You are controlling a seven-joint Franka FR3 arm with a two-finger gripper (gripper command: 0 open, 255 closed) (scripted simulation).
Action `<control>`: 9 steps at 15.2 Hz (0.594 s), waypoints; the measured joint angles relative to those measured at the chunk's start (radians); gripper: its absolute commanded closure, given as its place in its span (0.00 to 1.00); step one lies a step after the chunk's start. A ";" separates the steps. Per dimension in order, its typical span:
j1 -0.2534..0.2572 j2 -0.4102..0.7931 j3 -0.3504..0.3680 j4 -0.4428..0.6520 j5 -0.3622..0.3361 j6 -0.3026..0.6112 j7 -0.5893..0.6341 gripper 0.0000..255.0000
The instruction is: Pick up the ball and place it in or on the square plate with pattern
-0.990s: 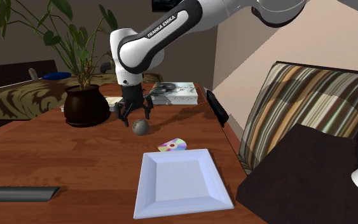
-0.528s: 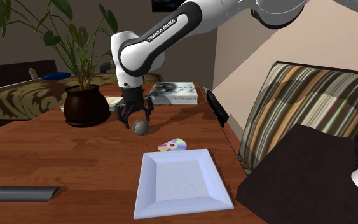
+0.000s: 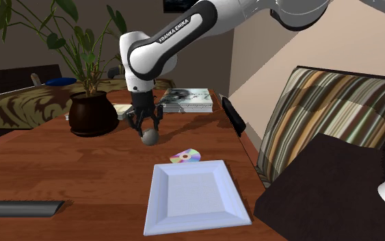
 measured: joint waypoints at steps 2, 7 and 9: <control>0.000 0.003 0.000 0.006 0.001 -0.002 -0.003 1.00; -0.004 -0.025 0.012 -0.020 0.009 -0.018 -0.003 1.00; -0.009 -0.046 0.017 -0.030 0.013 -0.027 -0.003 1.00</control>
